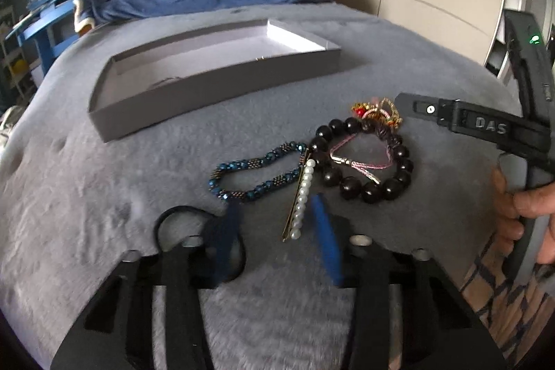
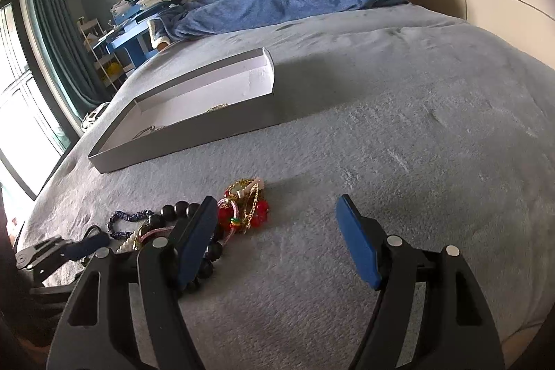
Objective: Organize jewelry
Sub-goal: 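Grasp the white pearl strand with the left tool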
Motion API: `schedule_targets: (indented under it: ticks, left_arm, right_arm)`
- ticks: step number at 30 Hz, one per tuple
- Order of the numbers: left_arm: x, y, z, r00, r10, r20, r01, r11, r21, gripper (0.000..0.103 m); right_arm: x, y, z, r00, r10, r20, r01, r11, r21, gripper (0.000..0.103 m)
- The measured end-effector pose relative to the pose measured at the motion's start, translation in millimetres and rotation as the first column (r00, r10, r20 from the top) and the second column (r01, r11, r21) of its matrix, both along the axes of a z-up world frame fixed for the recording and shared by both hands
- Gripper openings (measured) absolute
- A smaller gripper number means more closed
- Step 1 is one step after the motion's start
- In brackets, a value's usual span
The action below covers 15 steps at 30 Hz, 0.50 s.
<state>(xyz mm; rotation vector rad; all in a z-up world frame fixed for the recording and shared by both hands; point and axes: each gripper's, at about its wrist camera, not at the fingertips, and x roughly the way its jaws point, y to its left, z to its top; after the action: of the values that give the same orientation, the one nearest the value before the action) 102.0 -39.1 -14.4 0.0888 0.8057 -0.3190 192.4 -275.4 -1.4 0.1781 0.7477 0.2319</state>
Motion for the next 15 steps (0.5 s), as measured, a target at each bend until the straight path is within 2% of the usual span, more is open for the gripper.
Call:
schedule_targets:
  ticks: [1, 2, 4, 10, 12, 15]
  left_arm:
    - [2.6, -0.1, -0.6, 1.000, 0.002, -0.002, -0.002, 1.000, -0.001, 0.027]
    - [4.1, -1.1, -0.6, 1.000, -0.001, -0.004, 0.001, 1.000, -0.006, 0.014]
    - [4.6, -0.8, 1.8, 1.000, 0.000, 0.003, 0.000, 1.000, -0.023, 0.007]
    - [-3.7, 25.5, 12.8, 0.997, 0.062, 0.035, -0.059, 0.995, -0.081, 0.006]
    - [-6.3, 41.0, 17.8, 0.994, 0.101, 0.049, -0.096, 0.991, -0.092, 0.006]
    - [-6.2, 64.1, 21.2, 0.986, 0.157, 0.054, -0.151, 0.984, -0.097, 0.006]
  right_arm:
    - [0.4, -0.3, -0.5, 1.000, 0.000, -0.001, 0.000, 1.000, 0.001, 0.071]
    - [0.7, -0.1, -0.7, 1.000, 0.002, -0.002, -0.002, 1.000, 0.002, 0.071]
    - [0.5, 0.5, -0.7, 1.000, 0.005, 0.001, -0.005, 1.000, 0.000, 0.071]
    - [0.0, 5.4, 0.3, 1.000, 0.027, 0.013, -0.027, 1.000, -0.003, 0.069]
    - [0.4, 7.3, -0.6, 0.999, 0.037, 0.010, -0.037, 0.999, 0.001, 0.065]
    - [4.4, 9.5, -3.2, 0.999, 0.053, -0.006, -0.053, 0.999, 0.008, 0.054]
